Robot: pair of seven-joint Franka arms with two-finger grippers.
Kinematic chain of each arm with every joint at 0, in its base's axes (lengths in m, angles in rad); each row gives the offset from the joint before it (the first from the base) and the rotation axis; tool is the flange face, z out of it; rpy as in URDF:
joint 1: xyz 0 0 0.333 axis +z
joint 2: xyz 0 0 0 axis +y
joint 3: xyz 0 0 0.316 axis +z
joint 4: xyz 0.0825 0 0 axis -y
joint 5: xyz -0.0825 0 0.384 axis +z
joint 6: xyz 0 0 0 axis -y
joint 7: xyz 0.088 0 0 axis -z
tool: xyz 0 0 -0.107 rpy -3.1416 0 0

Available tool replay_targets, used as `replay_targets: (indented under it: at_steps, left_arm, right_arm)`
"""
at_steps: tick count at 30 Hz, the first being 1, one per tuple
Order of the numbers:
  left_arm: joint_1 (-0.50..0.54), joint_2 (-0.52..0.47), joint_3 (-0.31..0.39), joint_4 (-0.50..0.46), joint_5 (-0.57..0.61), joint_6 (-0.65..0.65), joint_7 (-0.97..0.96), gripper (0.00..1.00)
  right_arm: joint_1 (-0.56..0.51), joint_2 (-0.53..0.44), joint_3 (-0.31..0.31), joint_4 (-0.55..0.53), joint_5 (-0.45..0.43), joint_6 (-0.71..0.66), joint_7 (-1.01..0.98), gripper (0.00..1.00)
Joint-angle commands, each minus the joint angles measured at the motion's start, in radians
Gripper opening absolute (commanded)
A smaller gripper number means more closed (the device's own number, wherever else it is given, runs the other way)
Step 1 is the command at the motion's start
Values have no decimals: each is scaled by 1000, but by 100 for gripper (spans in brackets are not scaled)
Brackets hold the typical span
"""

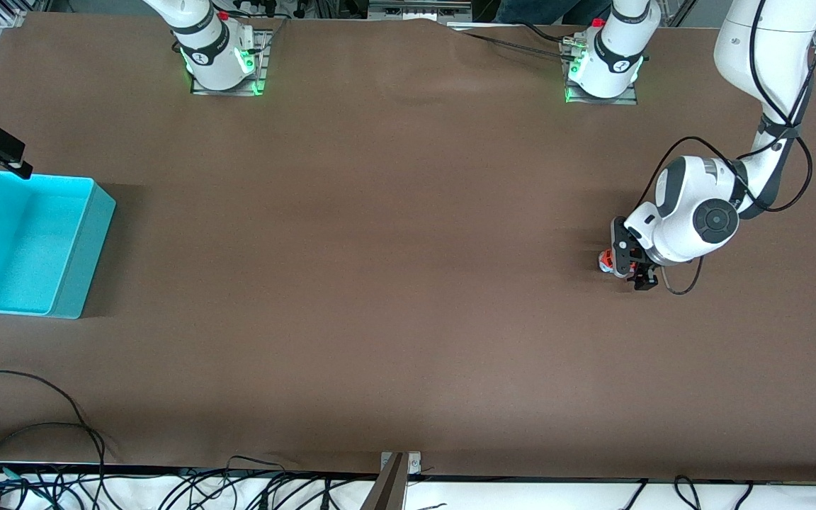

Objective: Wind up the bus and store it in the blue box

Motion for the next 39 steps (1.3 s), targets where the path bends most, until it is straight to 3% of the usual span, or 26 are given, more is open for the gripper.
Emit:
replay_targets:
  at_steps: [1,4,9,13,20,39]
  left_arm:
    - [11,-6,-8,-12,32,21,14,96]
    - [11,-6,-9,-12,32,21,23,85]
    - [11,-12,-11,-24,32,21,31,56]
    - [11,-13,-11,-24,32,21,38,42]
    - [11,-10,-11,-25,32,21,38,32]
    - [44,0,-11,-22,32,21,127,32]
  right_arm:
    - [2,0,-5,13,14,-2,14,100]
    - [2,0,-5,13,14,-2,14,100]
    - [2,0,-5,13,14,-2,14,100]
    - [2,0,-5,13,16,-2,14,100]
    - [2,0,-5,13,14,-2,14,100]
    - [2,0,-5,13,16,-2,14,100]
